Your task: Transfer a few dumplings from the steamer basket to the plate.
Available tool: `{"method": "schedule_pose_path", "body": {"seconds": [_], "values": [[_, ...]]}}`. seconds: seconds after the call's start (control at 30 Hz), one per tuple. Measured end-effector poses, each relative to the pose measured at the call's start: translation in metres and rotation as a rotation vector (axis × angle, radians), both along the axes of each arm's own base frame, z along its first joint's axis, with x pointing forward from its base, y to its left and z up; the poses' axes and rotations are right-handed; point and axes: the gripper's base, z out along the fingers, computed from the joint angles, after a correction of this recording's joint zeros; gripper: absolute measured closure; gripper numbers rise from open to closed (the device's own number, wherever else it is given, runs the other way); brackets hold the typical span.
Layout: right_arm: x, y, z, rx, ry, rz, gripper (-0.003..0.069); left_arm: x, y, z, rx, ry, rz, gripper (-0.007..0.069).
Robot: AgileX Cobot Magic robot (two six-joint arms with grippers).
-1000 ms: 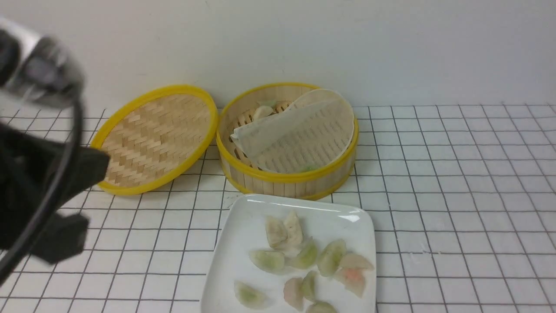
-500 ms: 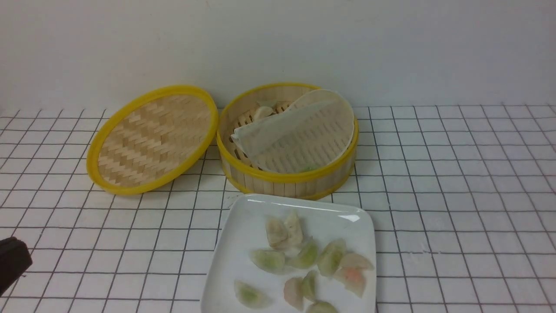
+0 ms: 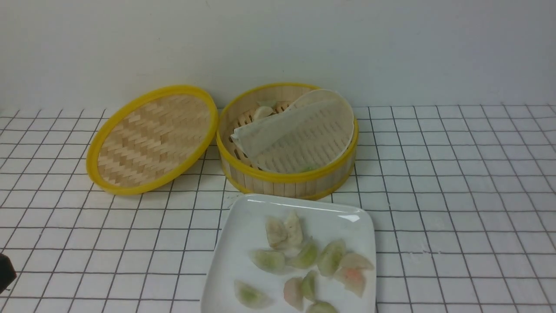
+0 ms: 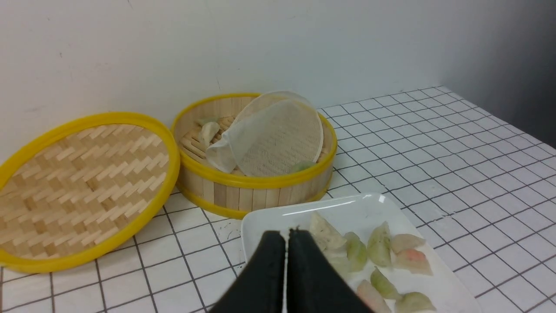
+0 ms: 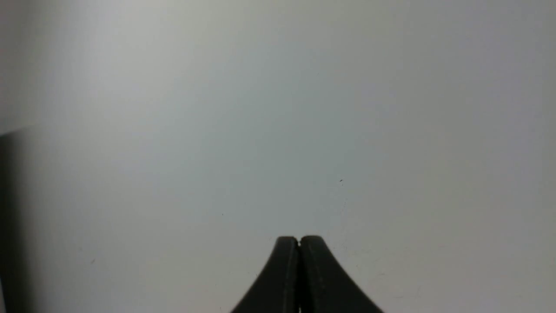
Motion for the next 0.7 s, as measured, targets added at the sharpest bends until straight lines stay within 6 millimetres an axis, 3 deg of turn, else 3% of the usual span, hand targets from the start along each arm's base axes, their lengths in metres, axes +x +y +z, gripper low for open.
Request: {"method": "schedule_pose_path", "body": {"seconds": [0.17,0.27,0.4,0.47,0.7], "values": [[0.0,0.0,0.0,-0.001,0.001,0.0,0.0673,0.0,0.0,-0.003,0.008,-0.009,0.0,0.0631],[0.0,0.0,0.0,-0.001,0.001,0.0,0.0673,0.002,0.0,-0.017,0.035,-0.064,0.059,0.0631],[0.0,0.0,0.0,-0.001,0.001,0.0,0.0673,0.003,0.001,-0.044,0.049,-0.109,0.178,0.0631],[0.0,0.0,0.0,-0.001,0.001,0.0,0.0673,0.008,0.001,-0.073,0.081,-0.106,0.29,0.0631],[0.0,0.0,0.0,0.0,0.0,0.0,0.0673,0.019,0.005,-0.134,0.16,0.037,0.447,0.0631]]}}
